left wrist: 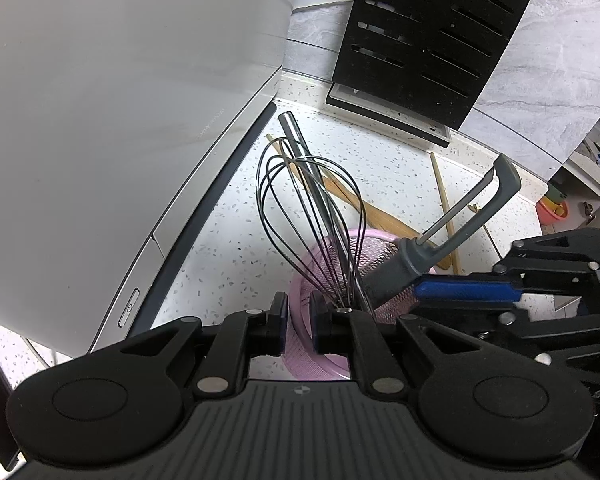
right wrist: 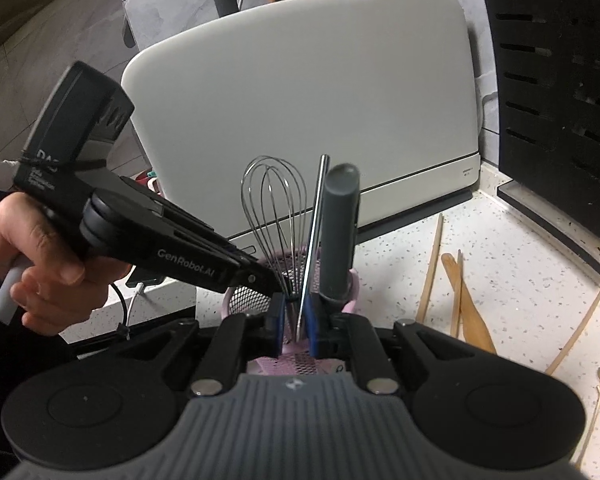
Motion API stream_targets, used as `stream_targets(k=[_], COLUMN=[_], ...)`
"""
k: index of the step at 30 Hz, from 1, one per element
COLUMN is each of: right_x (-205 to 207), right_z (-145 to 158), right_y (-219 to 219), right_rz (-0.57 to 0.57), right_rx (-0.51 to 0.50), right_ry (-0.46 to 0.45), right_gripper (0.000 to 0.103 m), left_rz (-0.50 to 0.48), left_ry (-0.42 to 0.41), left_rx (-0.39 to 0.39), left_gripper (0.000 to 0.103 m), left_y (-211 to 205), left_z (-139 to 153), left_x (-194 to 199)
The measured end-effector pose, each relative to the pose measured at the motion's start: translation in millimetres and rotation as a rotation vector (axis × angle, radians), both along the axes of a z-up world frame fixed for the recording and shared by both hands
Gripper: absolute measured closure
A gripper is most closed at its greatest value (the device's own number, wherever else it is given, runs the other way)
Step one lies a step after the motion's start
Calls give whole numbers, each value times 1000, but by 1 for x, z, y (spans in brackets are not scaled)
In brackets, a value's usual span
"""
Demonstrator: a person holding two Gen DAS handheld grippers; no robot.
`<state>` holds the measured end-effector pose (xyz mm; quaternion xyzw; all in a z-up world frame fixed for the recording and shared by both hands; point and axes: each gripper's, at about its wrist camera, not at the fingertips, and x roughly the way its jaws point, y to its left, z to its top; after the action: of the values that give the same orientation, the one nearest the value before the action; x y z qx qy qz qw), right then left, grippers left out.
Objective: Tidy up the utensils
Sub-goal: 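Lift the metal rod and lower it into the pink mesh cup, then open the right tool and move it back over the utensils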
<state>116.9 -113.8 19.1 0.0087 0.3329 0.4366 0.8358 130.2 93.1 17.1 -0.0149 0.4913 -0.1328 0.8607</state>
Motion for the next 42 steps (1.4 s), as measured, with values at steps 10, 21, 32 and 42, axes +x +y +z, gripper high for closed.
stream_targets(k=[10,21,32,42], right_x=[9,25,40,48], right_z=[4,-2,-12,-34], right_y=[-9,18,-21,-48], right_rz=[-131,-130,-264,-299], right_rx=[29,82,-99,-179], right_ry=[-72,-69,1,96], right_gripper=[100,103,99,98], left_rz=[1,-1,12,16], left_ry=[-1,9,-4,-5], left_rx=[17,16,14,15], left_gripper=[90,90,90,90], left_y=[-4,-3,1,4], left_z=[-1,-5,-2,-1], left_x=[1,3,1,0])
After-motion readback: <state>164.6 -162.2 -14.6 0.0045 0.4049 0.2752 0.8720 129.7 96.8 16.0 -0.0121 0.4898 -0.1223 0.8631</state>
